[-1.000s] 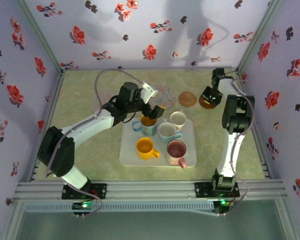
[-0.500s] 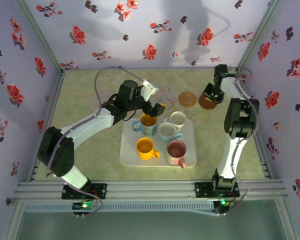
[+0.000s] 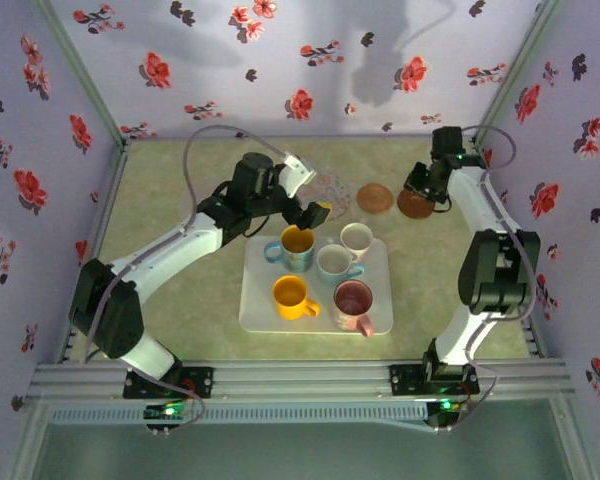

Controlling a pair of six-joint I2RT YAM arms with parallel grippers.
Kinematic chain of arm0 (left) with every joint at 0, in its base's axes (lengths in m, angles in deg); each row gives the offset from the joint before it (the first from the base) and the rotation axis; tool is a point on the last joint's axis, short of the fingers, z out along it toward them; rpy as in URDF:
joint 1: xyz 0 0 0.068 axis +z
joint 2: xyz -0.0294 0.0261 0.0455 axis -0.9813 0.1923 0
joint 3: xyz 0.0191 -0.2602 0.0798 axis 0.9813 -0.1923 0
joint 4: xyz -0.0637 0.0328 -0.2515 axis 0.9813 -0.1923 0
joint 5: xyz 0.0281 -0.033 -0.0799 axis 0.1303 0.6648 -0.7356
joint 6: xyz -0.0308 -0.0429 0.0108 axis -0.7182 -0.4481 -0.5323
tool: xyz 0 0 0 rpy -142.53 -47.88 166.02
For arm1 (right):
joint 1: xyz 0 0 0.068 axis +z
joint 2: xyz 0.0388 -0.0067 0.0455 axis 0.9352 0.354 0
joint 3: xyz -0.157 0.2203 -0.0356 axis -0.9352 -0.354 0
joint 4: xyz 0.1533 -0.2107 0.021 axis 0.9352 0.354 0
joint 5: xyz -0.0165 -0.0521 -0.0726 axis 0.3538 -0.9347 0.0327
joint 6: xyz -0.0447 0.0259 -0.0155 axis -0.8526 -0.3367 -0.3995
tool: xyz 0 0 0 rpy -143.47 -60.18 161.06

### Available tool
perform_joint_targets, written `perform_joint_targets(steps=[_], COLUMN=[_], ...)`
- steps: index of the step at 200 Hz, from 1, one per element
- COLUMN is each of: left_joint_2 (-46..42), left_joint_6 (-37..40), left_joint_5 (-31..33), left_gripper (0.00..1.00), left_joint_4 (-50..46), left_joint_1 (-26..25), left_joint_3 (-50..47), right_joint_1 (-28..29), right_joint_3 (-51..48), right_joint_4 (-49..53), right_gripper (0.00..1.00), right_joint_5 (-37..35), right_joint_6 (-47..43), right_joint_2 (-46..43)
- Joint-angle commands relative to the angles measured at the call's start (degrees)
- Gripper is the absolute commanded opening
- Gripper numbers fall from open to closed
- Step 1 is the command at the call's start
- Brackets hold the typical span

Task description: Place the cup by the coaster

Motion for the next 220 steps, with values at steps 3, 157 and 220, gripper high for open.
perform_joint_targets(steps=[3,157,220], left_joint_2=[-3.7,-17.7,-20.0], left_joint_6=[3.0,9.4,12.1], left_joint_5=[1.5,2.8,0.3], left_gripper=[0.99,0.99,0.99], left_joint_4=[-4.2,-21.7,-29.5], left_joint_1=[-0.3,3.9,7.4], left_joint_3=[2.4,-4.3,-6.7], right_joint_1=[1.6,18.6,25.9], right_joint_3=[-3.8,-24.5,-40.3], right_joint_4=[-3.4,-13.7,-29.7], right_gripper=[0.50,1.00,1.00], right_joint_5=[1.4,0.2,-3.2], right_joint_6=[-1.1,-7.6,-6.5], right_joint_2=[-6.0,-32.0,-45.6])
